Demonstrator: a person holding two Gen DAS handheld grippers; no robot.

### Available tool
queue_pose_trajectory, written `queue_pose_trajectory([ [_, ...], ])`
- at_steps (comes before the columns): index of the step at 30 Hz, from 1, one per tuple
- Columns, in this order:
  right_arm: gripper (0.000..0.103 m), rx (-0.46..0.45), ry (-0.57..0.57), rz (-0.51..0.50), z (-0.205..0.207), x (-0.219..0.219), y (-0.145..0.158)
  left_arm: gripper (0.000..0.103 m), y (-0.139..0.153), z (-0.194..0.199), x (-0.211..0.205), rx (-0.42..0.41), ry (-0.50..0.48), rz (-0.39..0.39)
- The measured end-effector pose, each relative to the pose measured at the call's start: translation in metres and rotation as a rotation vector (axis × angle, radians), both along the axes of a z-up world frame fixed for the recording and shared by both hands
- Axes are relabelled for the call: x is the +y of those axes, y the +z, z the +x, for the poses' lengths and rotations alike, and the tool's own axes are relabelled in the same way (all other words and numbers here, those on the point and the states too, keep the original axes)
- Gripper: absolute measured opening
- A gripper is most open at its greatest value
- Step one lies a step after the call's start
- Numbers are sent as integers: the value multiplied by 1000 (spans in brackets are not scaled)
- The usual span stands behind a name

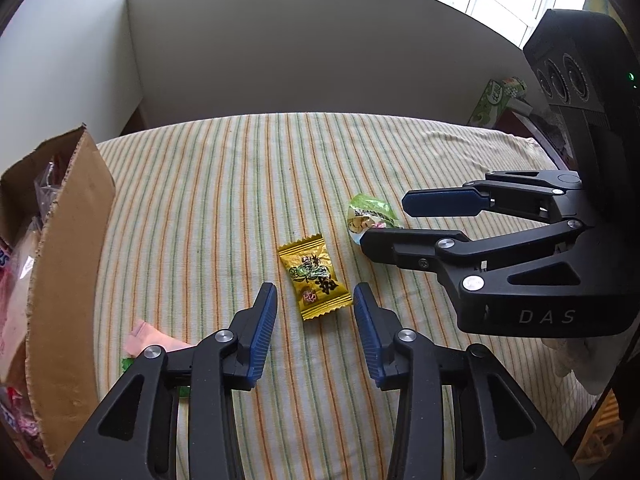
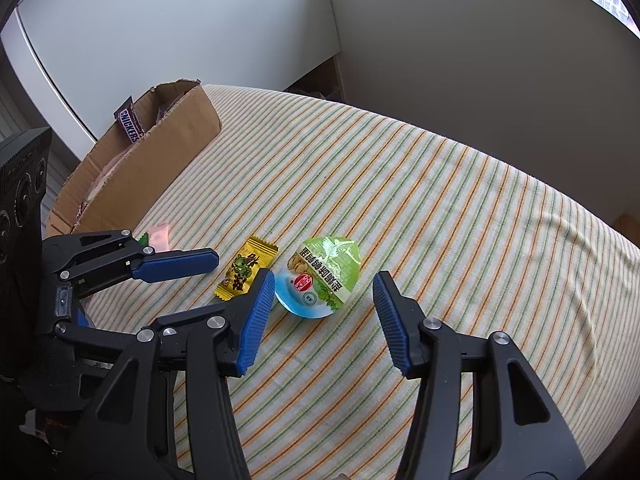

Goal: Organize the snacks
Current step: 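Close left gripper on the yellow candy while right gripper closes on the green candy cup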

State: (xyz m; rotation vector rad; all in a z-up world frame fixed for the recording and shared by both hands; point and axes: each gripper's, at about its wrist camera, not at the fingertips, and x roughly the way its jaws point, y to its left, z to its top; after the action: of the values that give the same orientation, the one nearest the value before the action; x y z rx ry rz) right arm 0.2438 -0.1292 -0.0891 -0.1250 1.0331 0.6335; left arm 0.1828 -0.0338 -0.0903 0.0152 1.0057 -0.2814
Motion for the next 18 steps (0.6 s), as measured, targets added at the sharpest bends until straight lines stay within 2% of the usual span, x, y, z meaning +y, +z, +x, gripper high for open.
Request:
queue_pose_trajectory([
  [6, 54, 1, -1, -23, 4, 7, -4, 38, -4, 8, -4, 10, 16, -20],
  [10, 53, 0, -7, -33, 6, 9, -7, 33, -5, 10, -3, 2, 26, -14],
  [11, 52, -3, -7, -36, 6, 10, -7, 29, -6, 10, -3, -1, 26, -6],
  [15, 34, -17, -14, -65, 7, 10, -8, 25, -7, 10, -1, -5, 28, 1],
  [18, 32, -13, -24, -58, 6, 6, -8, 25, -7, 10, 1, -6, 30, -1],
])
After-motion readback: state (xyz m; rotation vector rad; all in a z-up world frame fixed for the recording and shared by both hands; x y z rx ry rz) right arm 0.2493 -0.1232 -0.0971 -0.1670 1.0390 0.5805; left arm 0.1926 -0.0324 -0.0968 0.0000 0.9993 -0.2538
